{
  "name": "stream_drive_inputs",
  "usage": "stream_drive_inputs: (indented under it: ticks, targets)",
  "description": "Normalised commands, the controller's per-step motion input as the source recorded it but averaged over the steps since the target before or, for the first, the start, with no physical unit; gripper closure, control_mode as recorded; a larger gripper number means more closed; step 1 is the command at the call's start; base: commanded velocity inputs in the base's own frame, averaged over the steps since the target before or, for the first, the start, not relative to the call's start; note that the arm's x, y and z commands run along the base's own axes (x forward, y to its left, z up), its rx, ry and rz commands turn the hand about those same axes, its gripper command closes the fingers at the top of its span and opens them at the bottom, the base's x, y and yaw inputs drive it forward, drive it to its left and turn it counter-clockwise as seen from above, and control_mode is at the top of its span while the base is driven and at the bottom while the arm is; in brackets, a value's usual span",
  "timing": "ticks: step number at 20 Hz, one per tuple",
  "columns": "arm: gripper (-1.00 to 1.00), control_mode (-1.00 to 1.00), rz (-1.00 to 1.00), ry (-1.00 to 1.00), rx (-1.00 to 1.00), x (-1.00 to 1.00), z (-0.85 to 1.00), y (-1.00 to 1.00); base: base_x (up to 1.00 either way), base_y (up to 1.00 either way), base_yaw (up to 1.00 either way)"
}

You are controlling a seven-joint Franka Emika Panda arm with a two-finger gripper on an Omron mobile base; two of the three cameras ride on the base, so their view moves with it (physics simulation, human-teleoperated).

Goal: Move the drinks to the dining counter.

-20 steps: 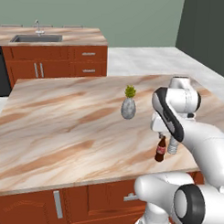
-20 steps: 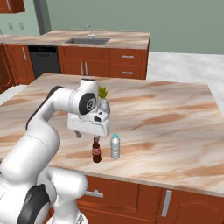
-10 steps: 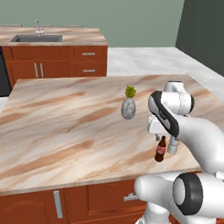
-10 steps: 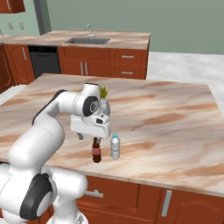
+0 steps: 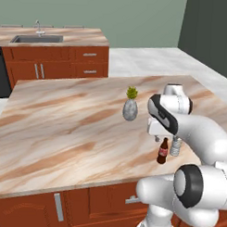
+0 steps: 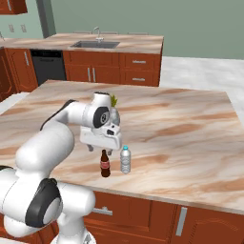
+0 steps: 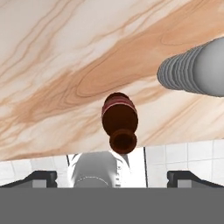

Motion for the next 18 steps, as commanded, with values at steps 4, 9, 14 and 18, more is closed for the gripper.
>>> stream_drive_inputs:
  ticks: [4,9,14,18]
  targets:
    - [-1.0,-1.0,0.0,-0.21,0.0,0.0,-0.23,0.0,0.0,0.0,0.0]
    - [-1.0,-1.0,0.0,-0.13,0.0,0.07,-0.28,0.0,0.0,0.0,0.0]
    - [-1.0,-1.0,0.0,0.0,0.0,0.14,-0.15,0.0,0.0,0.0,0.0]
    - [-1.0,-1.0,0.0,0.0,0.0,0.16,-0.01,-0.06,0.0,0.0,0.0]
